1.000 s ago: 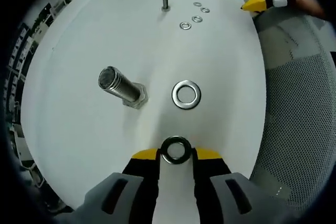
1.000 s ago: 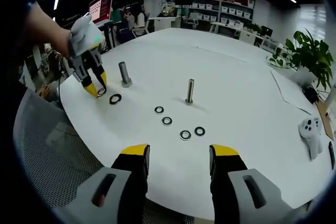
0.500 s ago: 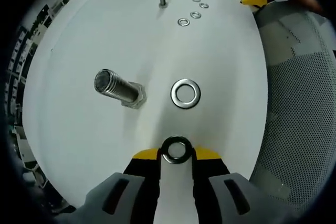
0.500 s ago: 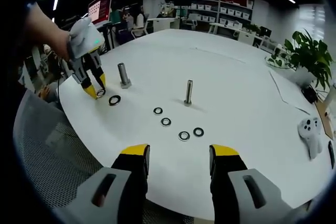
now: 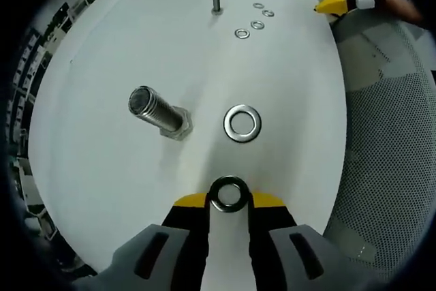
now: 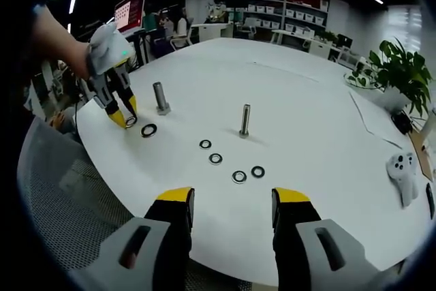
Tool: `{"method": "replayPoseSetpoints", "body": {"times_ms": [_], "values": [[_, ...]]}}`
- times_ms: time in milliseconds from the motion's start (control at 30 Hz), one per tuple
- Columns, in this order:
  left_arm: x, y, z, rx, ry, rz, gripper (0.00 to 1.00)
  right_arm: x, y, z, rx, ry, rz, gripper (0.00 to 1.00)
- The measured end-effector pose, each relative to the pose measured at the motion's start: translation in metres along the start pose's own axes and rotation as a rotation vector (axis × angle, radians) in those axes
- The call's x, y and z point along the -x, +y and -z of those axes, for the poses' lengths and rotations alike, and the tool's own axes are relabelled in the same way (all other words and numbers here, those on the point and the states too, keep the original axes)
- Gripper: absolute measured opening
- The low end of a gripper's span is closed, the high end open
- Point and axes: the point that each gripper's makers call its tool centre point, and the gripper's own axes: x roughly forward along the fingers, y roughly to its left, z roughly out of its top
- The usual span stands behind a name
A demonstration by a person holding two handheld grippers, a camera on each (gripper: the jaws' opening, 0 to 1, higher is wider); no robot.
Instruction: Place the washer onto the threaded stud by aligning its center hole with the stud, sliding it down to the base, and recovering from edge contact or off-axis alignment until the washer reaches the visible bottom stop.
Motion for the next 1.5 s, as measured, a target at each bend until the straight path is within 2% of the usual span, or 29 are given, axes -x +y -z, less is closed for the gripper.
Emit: {"method": "replayPoseSetpoints", "body": {"times_ms": [400,800,967,1100,1500], "values": [[0.004,0.004,0.004,0.010,-0.012,0.000,0.18,0.000,0.000,0.000,0.000,-0.002,-0.003,0.48],[0.023,0.019,-0.008,-0.002,-0.061,-0.029,0.18,0.000,0.001,0.000,0.000,0.002,-0.006,0.48],[0.038,0.030,-0.020,0.006,-0.096,-0.037,0.18,0.000,0.001,0.000,-0.001,0.004,-0.007,0.48],[0.045,0.034,-0.026,0.013,-0.108,-0.034,0.18,0.000,0.001,0.000,-0.001,0.003,-0.006,0.48],[0.069,0.049,-0.058,-0.001,-0.161,-0.041,0.18,0.000,0.002,0.000,-0.002,0.002,-0.007,0.48]]}}
